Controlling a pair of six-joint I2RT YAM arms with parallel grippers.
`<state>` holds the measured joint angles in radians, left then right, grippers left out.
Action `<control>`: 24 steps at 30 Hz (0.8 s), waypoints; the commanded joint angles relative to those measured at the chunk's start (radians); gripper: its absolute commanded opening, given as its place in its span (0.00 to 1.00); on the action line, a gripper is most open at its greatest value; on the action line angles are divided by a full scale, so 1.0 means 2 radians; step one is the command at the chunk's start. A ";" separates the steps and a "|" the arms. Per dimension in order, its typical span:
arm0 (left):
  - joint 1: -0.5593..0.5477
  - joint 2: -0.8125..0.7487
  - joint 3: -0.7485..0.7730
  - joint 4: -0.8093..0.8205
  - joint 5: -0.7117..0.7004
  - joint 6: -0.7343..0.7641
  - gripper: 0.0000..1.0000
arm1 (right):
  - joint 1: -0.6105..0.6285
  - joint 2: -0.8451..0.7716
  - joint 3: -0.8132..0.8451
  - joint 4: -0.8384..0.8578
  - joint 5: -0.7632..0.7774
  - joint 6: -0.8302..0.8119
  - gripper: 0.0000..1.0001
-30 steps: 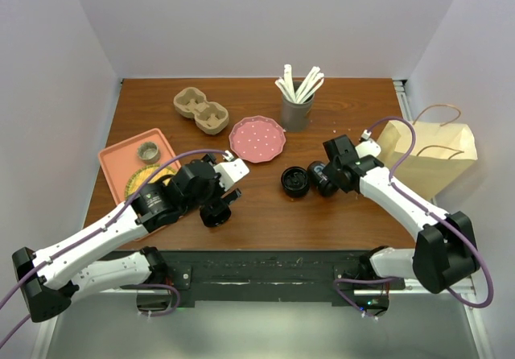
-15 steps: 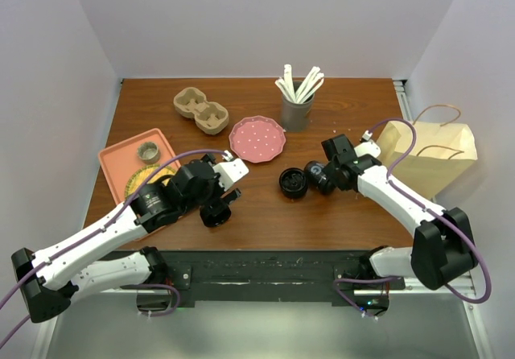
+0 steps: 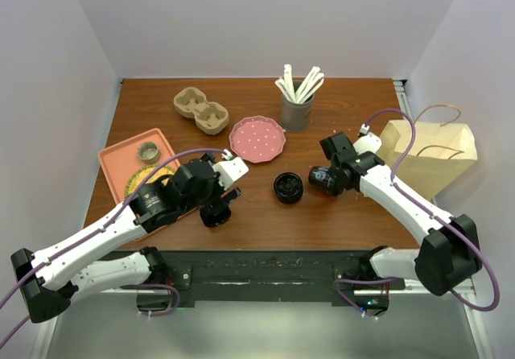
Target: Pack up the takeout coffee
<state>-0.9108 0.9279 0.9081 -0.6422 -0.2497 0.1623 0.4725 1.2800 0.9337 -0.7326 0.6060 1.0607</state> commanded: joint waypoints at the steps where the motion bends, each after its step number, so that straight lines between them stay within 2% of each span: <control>1: 0.000 -0.008 0.017 0.030 -0.002 -0.010 0.82 | 0.016 -0.019 0.045 -0.022 0.079 -0.061 0.21; 8: 0.000 -0.015 0.015 0.040 -0.019 -0.015 0.82 | 0.047 0.023 0.123 -0.091 0.154 -0.149 0.21; 15: 0.000 -0.048 0.021 0.048 -0.089 -0.031 0.83 | 0.064 0.083 0.170 -0.178 0.184 -0.221 0.21; 24: 0.000 -0.085 0.041 0.047 -0.108 -0.049 0.83 | 0.086 0.170 0.226 -0.215 0.225 -0.287 0.22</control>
<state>-0.9108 0.7773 0.9451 -0.5846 -0.4232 0.0971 0.6174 1.5696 1.3136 -1.1133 0.9638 0.5713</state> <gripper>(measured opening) 0.826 0.326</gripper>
